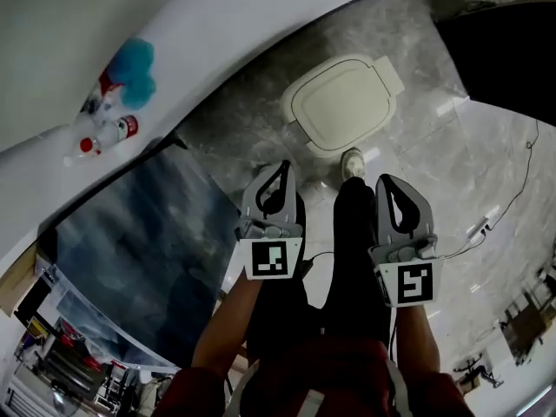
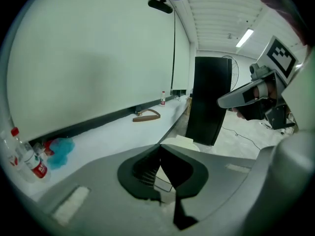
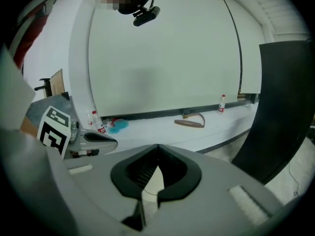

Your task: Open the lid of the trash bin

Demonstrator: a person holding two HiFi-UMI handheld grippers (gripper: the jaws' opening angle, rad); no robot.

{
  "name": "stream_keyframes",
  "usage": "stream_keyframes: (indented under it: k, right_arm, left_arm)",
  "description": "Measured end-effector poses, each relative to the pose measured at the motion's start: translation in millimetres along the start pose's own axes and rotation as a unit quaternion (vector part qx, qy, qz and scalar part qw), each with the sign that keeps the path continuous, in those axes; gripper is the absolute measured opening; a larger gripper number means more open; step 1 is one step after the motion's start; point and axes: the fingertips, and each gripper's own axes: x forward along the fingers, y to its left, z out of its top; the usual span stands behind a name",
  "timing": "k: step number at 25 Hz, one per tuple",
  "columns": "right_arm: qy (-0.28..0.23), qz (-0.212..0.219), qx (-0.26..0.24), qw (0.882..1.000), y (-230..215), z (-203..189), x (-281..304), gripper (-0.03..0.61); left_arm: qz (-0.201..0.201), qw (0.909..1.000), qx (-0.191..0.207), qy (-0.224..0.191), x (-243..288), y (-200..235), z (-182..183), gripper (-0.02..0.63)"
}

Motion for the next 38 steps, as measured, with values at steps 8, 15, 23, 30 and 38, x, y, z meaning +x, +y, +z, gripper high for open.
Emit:
stream_keyframes:
  k: [8,15,23,30,38]
  right_arm:
    - [0.045,0.003,0.032,0.998,5.5,-77.0,16.8,0.0]
    - [0.063,0.012,0.058,0.996,6.8,-101.7,29.7,0.0]
    - [0.076,0.02,0.062,0.995,3.5,-109.0,32.9,0.0]
    - [0.08,0.022,0.065,0.994,-4.2,-109.6,34.9,0.0]
    - [0.078,0.028,0.064,0.995,-4.6,-107.0,36.4,0.0]
  left_arm:
    - [-0.03,0.9989,0.019,0.03,51.0,-7.5,-75.8,0.003]
    - [-0.04,0.9969,0.036,0.058,85.7,-13.9,-118.6,0.003]
    - [-0.036,0.9926,0.013,0.115,105.7,-10.3,-150.8,0.003]
    - [-0.029,0.9913,0.021,0.127,114.2,-7.6,-163.5,0.005]
    - [-0.033,0.9908,0.022,0.13,113.6,-6.9,-165.3,0.005]
